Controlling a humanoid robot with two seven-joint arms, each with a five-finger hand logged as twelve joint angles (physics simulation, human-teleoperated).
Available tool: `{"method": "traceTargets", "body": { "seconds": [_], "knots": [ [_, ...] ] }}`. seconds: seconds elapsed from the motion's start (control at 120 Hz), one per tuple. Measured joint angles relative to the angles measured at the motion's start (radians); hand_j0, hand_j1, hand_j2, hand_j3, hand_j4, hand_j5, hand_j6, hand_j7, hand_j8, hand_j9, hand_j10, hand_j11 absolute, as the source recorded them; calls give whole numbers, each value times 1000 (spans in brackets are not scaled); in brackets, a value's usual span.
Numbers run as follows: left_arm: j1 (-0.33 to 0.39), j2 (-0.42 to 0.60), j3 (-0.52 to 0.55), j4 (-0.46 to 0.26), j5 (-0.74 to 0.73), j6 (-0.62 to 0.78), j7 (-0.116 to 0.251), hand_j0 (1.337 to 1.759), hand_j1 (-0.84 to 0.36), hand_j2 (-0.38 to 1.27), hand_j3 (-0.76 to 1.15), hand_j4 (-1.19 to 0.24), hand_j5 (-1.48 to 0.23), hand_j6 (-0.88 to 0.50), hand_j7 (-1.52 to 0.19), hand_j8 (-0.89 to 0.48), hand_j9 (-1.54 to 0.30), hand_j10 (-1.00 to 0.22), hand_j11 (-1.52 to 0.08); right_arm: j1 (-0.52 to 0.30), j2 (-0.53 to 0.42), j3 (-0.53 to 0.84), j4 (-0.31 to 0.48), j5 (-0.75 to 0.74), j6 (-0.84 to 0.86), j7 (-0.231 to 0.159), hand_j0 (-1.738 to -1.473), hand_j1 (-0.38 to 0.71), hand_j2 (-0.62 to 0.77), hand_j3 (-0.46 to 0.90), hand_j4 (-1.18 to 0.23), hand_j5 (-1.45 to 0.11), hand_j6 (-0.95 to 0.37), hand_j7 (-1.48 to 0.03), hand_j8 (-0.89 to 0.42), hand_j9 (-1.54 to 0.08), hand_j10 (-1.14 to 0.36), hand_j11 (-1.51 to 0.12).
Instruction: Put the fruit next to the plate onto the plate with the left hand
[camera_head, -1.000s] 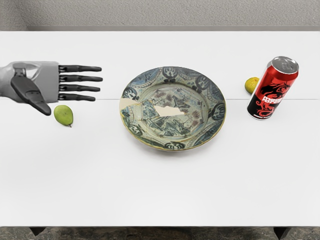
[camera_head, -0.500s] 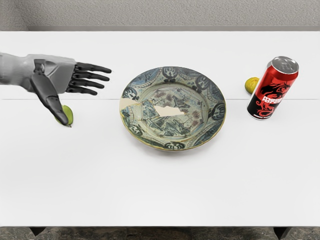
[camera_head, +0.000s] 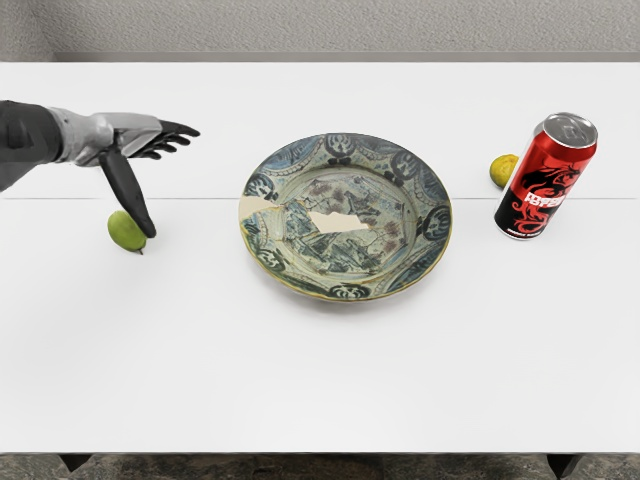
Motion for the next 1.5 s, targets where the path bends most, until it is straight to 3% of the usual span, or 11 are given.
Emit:
{"method": "traceTargets", "body": {
  "seconds": [0.183, 0.45, 0.717, 1.092, 1.5],
  "knots": [
    [4, -7, 24, 21, 47, 23, 0, 1658, 231, 21, 0, -102, -129, -103, -129, -103, -129, -102, -129, 0, 0, 0, 1, 0, 0, 0, -1658, -349, 0, 0, 0, 0, -1, 0, 0, 0, 0, 0],
    [113, -15, 28, 34, 247, 151, 0, 1658, 216, 24, 0, -116, -146, -117, -146, -117, -146, -115, -145, 0, 0, 0, 1, 0, 0, 0, -1658, -349, 0, 0, 0, 0, -1, 0, 0, 0, 0, 0],
    [191, -38, 34, 13, 317, 255, 0, 1658, 222, 24, 0, -112, -140, -113, -140, -113, -140, -111, -140, 1, 0, 0, 1, 0, 0, 0, -1658, -349, 0, 0, 0, 0, -1, 0, 0, 0, 0, 0],
    [236, -94, 75, 54, 442, 423, 0, 1658, 229, 23, 0, -106, -133, -108, -132, -107, -132, -106, -132, 1, 0, 0, 1, 0, 0, 0, -1658, -349, 0, 0, 0, 0, -1, 0, 0, 0, 0, 0],
    [254, -132, 103, 89, 461, 524, 0, 1658, 231, 23, 0, -105, -131, -107, -131, -106, -131, -105, -131, 1, 0, -1, 1, 0, 0, 0, -1658, -349, 0, 0, 0, 0, -1, 0, 0, 0, 0, 0]
  ]
}}
